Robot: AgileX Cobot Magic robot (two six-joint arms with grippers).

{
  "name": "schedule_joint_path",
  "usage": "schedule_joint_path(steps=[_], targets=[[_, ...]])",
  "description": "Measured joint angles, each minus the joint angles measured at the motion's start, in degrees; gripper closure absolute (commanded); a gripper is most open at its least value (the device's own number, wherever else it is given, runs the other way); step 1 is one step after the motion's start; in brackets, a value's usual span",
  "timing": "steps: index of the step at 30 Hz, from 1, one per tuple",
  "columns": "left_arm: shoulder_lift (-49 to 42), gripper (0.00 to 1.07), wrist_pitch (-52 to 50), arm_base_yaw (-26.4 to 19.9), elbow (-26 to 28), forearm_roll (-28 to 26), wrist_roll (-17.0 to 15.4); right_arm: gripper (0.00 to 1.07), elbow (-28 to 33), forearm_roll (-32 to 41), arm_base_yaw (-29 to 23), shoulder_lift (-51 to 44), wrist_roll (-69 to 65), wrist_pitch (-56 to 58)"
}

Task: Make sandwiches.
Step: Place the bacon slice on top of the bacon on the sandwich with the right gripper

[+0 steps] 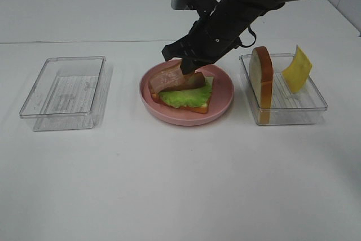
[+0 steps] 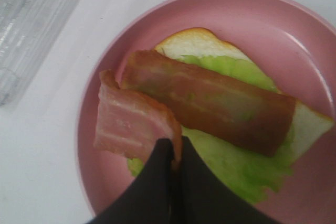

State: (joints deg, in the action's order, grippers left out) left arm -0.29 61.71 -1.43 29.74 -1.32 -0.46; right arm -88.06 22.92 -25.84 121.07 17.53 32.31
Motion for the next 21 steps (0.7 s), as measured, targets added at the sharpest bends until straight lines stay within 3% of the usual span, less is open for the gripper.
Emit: schedule_joint_path(steps=[5,21], targets=[[0.0,0.11,0.0,0.0,0.0,0.0,0.0,1.07,0.0,-5.21,0.0,0.4,-2.52,-0.06],[0.0,0.11,0.0,0.0,0.0,0.0,0.0,1.07,0.0,-10.37,0.0,1.83,-5.1,-0.34]])
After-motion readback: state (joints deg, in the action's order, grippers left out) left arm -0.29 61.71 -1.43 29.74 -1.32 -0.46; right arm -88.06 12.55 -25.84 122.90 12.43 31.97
